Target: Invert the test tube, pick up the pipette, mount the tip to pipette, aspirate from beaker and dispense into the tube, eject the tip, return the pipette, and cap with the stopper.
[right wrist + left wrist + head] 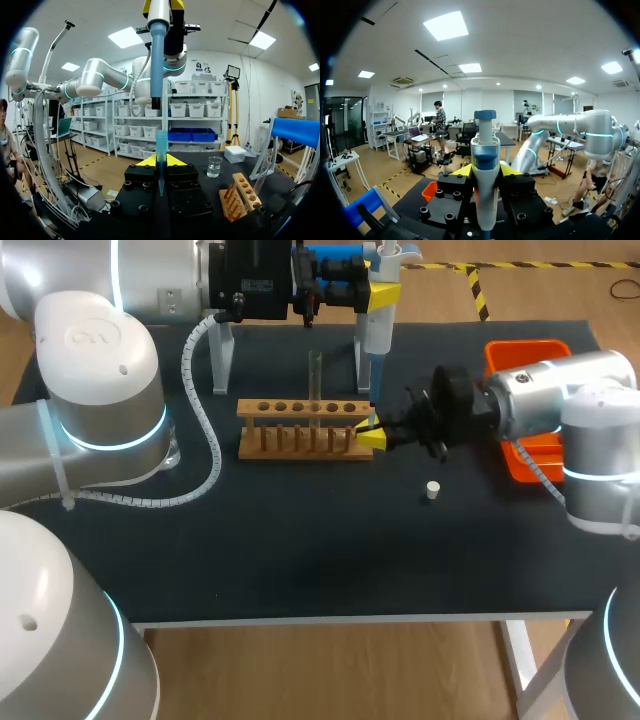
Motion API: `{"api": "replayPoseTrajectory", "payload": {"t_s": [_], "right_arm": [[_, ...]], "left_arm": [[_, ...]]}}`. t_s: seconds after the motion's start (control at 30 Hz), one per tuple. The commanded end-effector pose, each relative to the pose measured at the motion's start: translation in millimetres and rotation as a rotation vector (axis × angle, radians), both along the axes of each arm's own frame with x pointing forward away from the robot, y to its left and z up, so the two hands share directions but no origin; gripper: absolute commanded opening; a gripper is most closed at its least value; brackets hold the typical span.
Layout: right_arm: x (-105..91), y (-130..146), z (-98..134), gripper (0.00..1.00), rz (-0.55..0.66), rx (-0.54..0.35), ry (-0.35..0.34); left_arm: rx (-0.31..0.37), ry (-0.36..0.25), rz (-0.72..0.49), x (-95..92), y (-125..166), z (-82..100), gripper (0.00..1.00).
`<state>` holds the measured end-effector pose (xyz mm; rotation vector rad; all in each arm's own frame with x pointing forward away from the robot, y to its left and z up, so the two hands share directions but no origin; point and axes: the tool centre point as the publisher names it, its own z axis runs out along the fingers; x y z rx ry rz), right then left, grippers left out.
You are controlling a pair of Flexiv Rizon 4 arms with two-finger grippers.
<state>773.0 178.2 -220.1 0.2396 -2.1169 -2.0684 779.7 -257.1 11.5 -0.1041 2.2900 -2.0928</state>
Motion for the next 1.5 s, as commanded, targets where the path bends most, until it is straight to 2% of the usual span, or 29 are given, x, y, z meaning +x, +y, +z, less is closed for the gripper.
{"api": "replayPoseTrajectory", "payload": {"t_s": [0.03, 0.53, 1.5], "right_arm": [[-3.3, -3, 3, 0.00, -0.002, -0.001, -0.001], [-7.7, -3, 8, 0.00, 0.004, 0.002, -0.003], [-4.1, 1, 16, 0.00, 0.000, -0.002, -0.007]], "left_arm": [[0.001, 0.001, 0.000, -0.3, 0, 0.6, 0.00], [0.001, 0.001, 0.000, -0.3, 0, 0.6, 0.00], [0.001, 0.001, 0.000, -0.3, 0, 0.6, 0.00]]}}
